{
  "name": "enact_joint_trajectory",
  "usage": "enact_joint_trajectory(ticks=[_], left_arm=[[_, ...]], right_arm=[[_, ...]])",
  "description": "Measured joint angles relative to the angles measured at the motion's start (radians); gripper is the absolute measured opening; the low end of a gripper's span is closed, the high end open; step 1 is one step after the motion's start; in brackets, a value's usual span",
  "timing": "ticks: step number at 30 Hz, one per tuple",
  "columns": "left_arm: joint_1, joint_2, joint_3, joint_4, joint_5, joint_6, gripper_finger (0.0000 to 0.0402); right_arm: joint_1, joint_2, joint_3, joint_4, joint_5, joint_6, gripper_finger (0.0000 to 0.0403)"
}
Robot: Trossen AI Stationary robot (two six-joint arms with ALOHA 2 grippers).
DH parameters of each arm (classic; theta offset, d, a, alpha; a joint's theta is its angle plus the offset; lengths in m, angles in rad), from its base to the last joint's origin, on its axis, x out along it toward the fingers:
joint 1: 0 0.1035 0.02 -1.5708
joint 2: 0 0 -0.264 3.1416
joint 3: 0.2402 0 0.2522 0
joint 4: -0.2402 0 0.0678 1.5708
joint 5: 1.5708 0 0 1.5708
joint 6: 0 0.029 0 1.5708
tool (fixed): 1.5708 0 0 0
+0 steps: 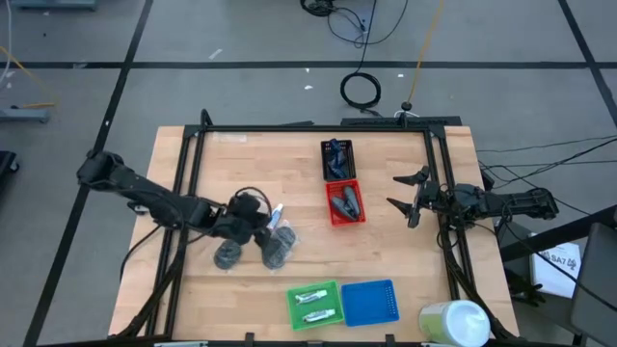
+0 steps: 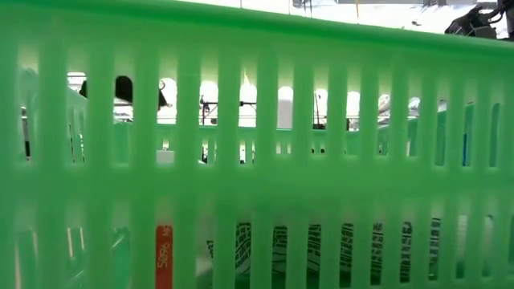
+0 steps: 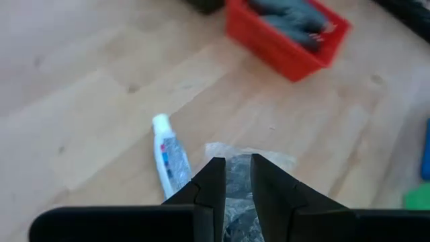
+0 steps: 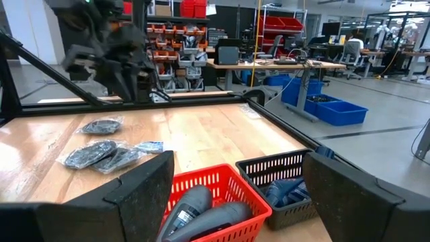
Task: Pick & Place Travel size toiletries
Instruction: Put the white toothpaste into the green bin
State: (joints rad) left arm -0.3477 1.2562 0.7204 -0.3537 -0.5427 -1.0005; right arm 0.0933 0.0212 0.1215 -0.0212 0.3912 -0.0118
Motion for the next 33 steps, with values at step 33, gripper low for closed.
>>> enact_joint_trajectory(ticks=[33], left_arm=[[0.285, 0.189, 0.033, -0.087, 0.371, -0.042, 0.0155]], right_arm=[[0.000, 0.000, 0.002, -0.006, 0.000, 0.000, 0.0318]])
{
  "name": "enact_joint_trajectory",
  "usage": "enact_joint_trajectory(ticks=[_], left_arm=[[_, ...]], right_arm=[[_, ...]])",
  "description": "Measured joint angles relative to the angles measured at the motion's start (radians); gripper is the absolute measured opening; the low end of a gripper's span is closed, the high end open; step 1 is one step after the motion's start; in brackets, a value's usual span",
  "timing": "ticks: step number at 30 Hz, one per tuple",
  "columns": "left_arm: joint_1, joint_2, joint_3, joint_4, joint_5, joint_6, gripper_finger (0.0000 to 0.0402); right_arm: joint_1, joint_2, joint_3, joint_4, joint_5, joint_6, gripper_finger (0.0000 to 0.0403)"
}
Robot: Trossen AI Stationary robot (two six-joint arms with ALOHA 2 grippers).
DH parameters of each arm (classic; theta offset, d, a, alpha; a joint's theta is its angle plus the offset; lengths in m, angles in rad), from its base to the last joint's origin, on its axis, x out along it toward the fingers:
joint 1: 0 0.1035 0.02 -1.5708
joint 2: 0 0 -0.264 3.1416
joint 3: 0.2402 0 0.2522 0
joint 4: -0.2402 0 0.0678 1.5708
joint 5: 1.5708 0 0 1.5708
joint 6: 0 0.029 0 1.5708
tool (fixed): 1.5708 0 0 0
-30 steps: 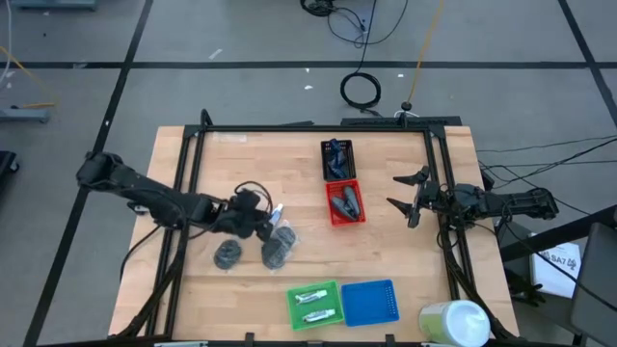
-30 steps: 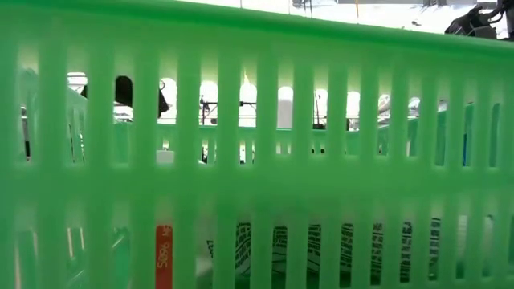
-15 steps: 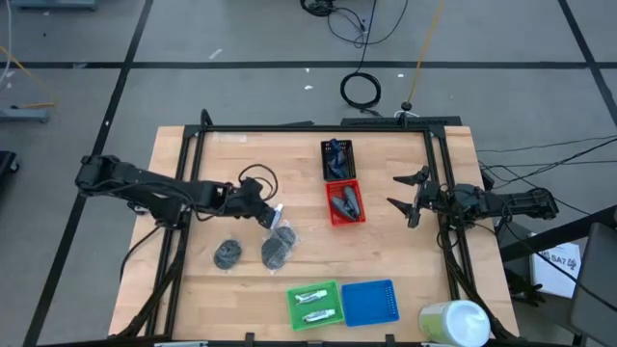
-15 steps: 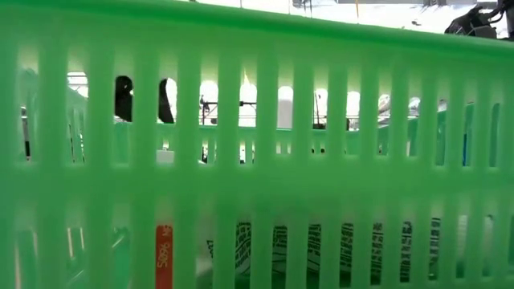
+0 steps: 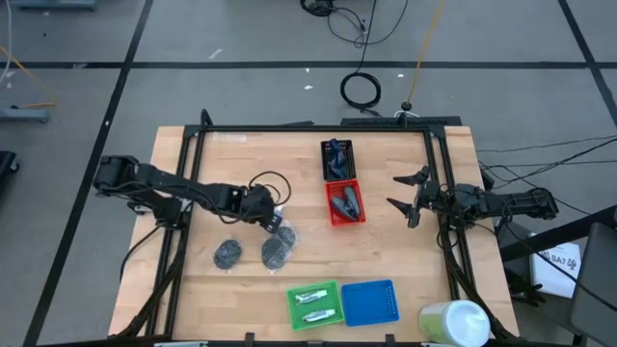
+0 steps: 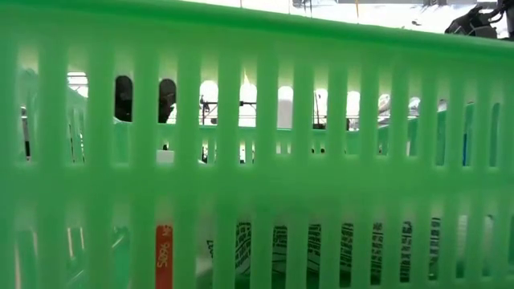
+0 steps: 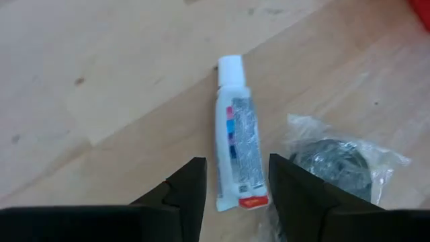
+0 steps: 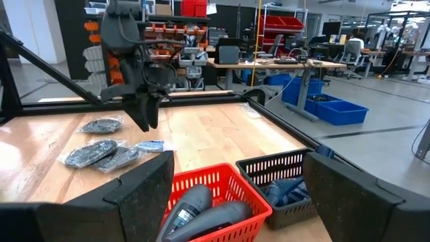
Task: Pick & Place Travel size toiletries
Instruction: Put the white toothpaste into the green bin
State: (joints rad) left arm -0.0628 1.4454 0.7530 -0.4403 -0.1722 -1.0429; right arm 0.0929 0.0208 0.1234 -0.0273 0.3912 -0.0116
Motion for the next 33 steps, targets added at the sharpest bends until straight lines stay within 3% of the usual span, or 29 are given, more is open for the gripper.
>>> enact_joint_trajectory(ticks=[7, 17, 33], left_arm=[[0.000, 0.098, 0.108, -0.036, 0.000, 0.084, 0.0142], [0.026, 0.262, 0.233, -0.268, 0.050, 0.061, 0.0140], [0.042, 0.270, 0.252, -0.259, 0.055, 0.129, 0.0141]], right_arm=[[0.000, 0.000, 0.000, 0.000, 0.000, 0.000, 0.0318], [0.000, 0.000, 0.000, 0.000, 0.000, 0.000, 0.0318], [0.000, 0.000, 0.000, 0.000, 0.000, 0.000, 0.0318]])
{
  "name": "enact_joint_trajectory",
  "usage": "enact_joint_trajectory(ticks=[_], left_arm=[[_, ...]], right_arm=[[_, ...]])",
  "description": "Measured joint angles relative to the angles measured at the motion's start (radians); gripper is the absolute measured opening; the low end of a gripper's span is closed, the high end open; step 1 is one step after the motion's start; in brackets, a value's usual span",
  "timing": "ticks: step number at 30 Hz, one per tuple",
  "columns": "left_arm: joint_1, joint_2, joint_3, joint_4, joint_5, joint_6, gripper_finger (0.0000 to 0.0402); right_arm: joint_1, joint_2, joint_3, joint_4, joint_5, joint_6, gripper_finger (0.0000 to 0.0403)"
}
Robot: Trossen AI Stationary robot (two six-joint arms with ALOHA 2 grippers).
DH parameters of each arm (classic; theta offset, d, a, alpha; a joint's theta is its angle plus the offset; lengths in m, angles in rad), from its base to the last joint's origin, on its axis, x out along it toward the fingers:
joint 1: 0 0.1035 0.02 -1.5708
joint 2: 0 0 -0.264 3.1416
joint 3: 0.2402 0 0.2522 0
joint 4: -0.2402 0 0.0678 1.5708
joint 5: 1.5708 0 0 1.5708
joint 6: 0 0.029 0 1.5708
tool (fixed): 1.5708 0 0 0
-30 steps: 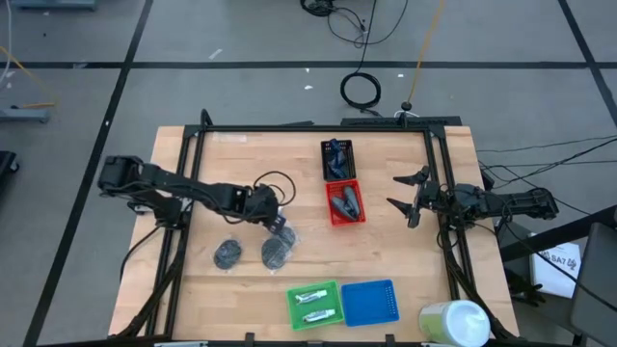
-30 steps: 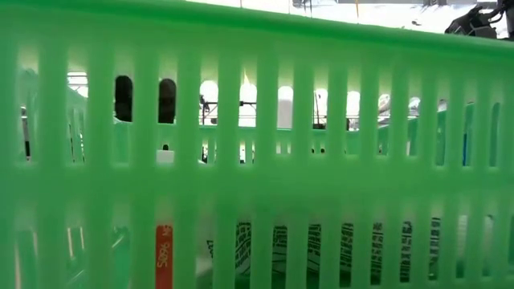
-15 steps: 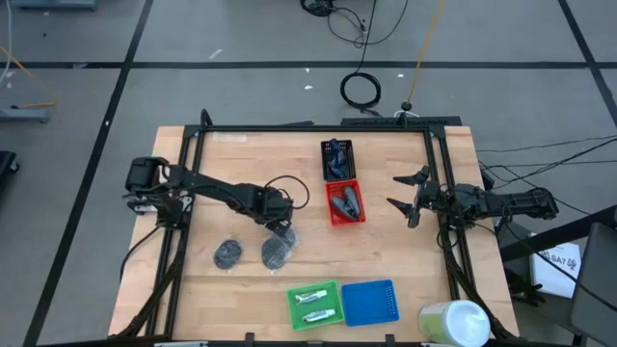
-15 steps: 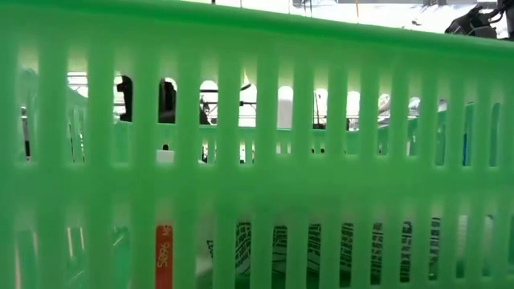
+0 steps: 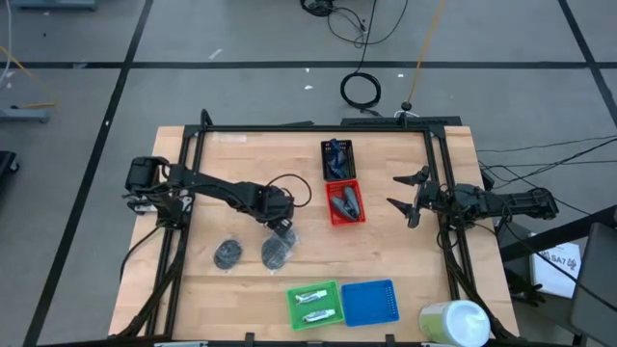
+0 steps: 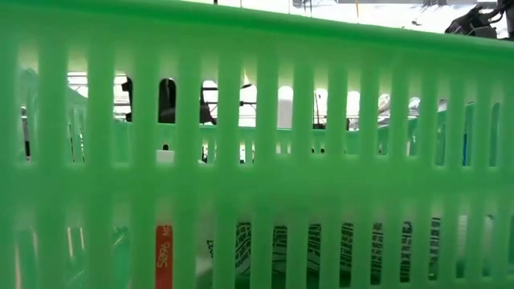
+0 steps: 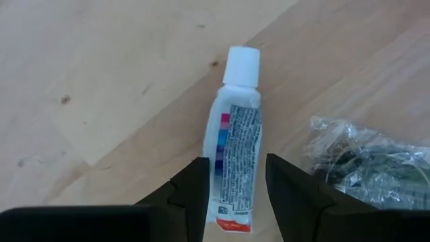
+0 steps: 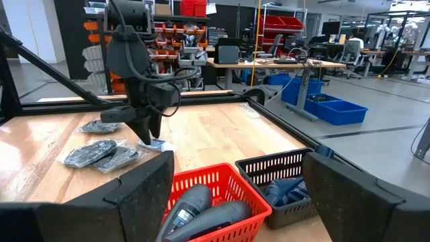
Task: Pick & Place Travel size toiletries
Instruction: Put the white toothpaste into the green bin
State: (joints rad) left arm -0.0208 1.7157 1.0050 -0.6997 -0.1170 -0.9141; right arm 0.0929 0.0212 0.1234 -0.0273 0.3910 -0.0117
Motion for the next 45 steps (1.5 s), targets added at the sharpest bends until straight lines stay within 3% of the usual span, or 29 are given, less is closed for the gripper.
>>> enact_joint_trajectory(ticks=[17, 33, 45], left_arm=[[-0.020, 0.004, -0.001, -0.001, -0.030, 0.047, 0.0248], [-0.020, 0.098, 0.002, 0.005, 0.025, 0.128, 0.0250], [-0.033, 0.087, 0.000, -0.001, 0.028, 0.042, 0.0250]], right_arm=[[0.000, 0.000, 0.000, 0.000, 0.000, 0.000, 0.0318], [0.000, 0.000, 0.000, 0.000, 0.000, 0.000, 0.0318], [0.000, 0.000, 0.000, 0.000, 0.000, 0.000, 0.0318]])
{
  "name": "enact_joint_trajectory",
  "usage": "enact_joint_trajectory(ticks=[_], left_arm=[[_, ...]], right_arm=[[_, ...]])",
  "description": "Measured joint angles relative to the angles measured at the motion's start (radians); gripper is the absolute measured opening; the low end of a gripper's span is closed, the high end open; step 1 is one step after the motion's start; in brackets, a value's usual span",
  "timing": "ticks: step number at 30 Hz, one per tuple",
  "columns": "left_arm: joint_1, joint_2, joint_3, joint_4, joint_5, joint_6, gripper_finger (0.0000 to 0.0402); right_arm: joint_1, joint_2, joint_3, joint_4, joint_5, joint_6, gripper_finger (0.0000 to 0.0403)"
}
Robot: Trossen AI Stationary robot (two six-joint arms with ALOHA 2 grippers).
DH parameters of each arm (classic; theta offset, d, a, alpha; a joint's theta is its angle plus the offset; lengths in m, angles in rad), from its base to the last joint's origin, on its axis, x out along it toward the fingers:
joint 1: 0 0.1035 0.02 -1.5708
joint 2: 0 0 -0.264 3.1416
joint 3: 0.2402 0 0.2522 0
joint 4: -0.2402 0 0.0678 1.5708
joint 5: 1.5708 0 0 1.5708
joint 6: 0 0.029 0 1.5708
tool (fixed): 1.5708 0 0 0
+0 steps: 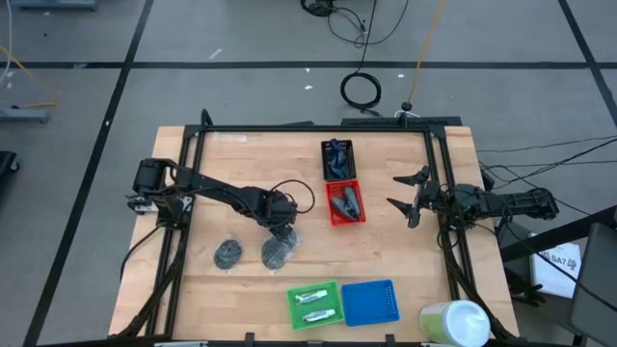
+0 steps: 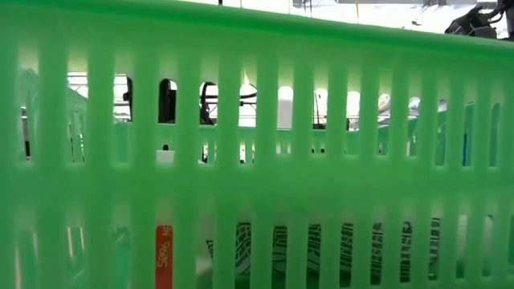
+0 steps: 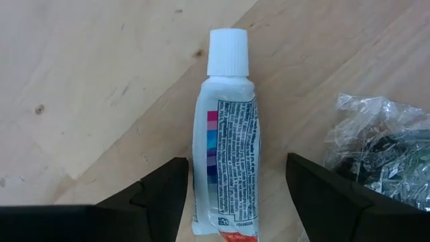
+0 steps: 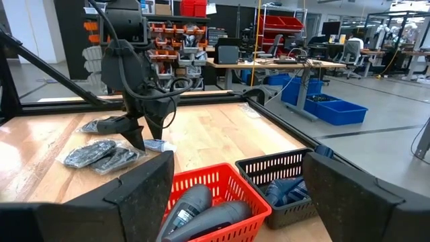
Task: Pick & Place Travel size toiletries
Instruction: Put the white toothpaste into the green bin
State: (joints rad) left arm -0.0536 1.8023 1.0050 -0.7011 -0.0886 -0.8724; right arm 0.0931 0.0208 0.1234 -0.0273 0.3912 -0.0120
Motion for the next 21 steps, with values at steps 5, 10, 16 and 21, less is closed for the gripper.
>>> enact_joint_trajectory(ticks=[5, 10, 16, 21], left_arm=[[-0.001, 0.000, 0.000, -0.003, 0.040, 0.007, 0.0250], [-0.012, 0.001, 0.000, -0.011, 0.043, 0.020, 0.0250], [-0.030, 0.001, 0.000, -0.086, 0.056, -0.007, 0.0250], [-0.034, 0.001, 0.000, -0.107, 0.034, -0.028, 0.0250]], right_arm=[[0.000, 0.000, 0.000, 0.000, 0.000, 0.000, 0.0318], [0.000, 0.000, 0.000, 0.000, 0.000, 0.000, 0.0318], [0.000, 0.000, 0.000, 0.000, 0.000, 0.000, 0.0318], [0.000, 0.000, 0.000, 0.000, 0.000, 0.000, 0.0318]])
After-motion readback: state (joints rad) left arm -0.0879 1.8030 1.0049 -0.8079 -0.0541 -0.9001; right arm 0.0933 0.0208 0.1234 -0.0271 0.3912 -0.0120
